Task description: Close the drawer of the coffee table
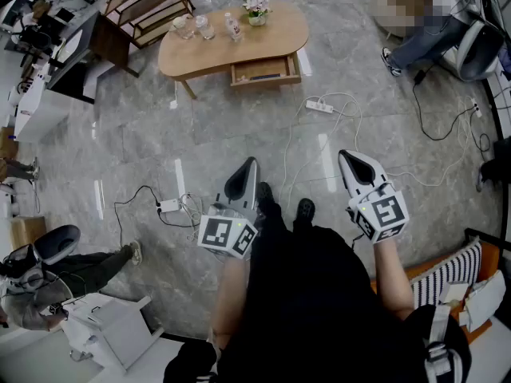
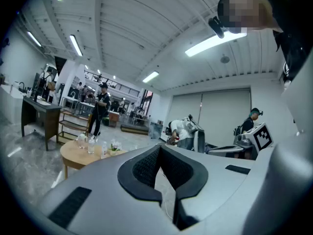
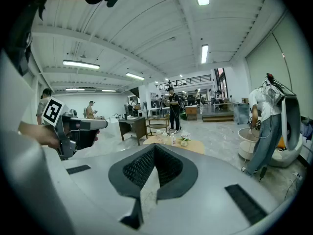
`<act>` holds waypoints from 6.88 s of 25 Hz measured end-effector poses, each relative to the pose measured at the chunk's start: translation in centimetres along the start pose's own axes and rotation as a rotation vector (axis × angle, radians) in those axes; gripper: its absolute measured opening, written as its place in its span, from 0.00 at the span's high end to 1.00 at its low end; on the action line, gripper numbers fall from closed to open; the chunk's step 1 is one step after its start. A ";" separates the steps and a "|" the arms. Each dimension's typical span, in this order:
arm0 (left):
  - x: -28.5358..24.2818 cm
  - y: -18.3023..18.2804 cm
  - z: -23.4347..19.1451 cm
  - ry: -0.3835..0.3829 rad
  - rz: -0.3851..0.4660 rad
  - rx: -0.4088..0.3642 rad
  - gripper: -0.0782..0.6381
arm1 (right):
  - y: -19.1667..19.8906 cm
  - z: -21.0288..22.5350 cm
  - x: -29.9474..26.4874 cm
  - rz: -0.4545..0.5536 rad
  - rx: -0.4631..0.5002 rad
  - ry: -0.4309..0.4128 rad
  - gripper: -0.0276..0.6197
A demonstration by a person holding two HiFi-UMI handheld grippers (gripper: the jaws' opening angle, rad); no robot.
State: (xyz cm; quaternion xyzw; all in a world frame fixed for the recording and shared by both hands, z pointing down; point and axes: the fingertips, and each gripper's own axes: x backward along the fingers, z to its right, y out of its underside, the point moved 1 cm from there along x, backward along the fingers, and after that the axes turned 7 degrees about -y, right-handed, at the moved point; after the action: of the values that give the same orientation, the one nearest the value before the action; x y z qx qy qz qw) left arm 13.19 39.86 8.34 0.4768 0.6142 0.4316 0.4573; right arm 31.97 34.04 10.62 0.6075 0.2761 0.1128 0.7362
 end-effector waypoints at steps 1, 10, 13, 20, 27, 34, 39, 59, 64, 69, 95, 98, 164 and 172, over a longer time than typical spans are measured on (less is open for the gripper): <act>0.1 0.0 0.0 -0.003 0.000 0.000 0.87 | -0.1 -0.1 0.1 0.003 0.007 -0.004 0.94; 1.6 0.0 0.0 -0.026 -0.004 -0.022 0.87 | -0.7 -0.9 1.3 0.024 0.027 -0.010 0.94; 2.2 0.4 0.4 -0.033 -0.006 -0.033 0.87 | -0.6 -1.0 1.8 0.042 0.016 -0.009 0.94; 3.0 0.8 0.2 -0.052 -0.020 -0.032 0.87 | -0.2 -0.4 1.9 0.061 -0.040 0.016 0.94; 1.9 1.0 -2.6 -0.049 -0.024 -0.025 0.87 | 0.3 0.1 -0.3 0.048 -0.063 0.033 0.94; -1.6 -0.1 -8.3 -0.031 -0.031 -0.016 0.87 | -1.4 0.1 -5.7 0.038 -0.064 0.045 0.94; -5.2 -1.7 -13.4 -0.007 -0.035 -0.021 0.87 | -3.2 0.6 -10.6 0.054 -0.078 0.062 0.94; -16.2 0.4 -27.9 0.152 -0.203 -0.012 0.87 | -4.9 1.5 -25.2 -0.038 -0.097 0.202 0.94; -18.0 1.9 -29.4 0.135 -0.230 -0.009 0.87 | -3.4 3.7 -27.3 -0.078 -0.100 0.205 0.94; -20.3 6.4 -30.7 0.121 -0.292 -0.026 0.87 | 0.1 7.2 -30.4 -0.121 -0.099 0.168 0.94; -43.3 27.7 -42.4 -0.080 -0.498 0.034 0.87 | 18.9 31.3 -52.1 -0.366 0.057 -0.049 0.87; -44.4 31.2 -44.4 -0.096 -0.535 0.049 0.75 | 21.8 32.3 -53.6 -0.398 0.090 -0.054 0.85; -58.1 56.6 -55.2 -0.002 -0.840 -0.240 0.57 | 44.8 42.1 -63.4 -0.806 0.352 0.112 0.76; -61.8 55.3 -56.4 -0.014 -0.823 -0.230 0.57 | 43.1 44.9 -66.0 -0.790 0.365 0.127 0.76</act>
State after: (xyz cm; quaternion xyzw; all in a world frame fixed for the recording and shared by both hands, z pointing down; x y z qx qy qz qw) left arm -23.32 -16.43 82.86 0.1407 0.6981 0.2756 0.6457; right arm 9.37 -26.21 74.56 0.5672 0.5472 -0.1909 0.5851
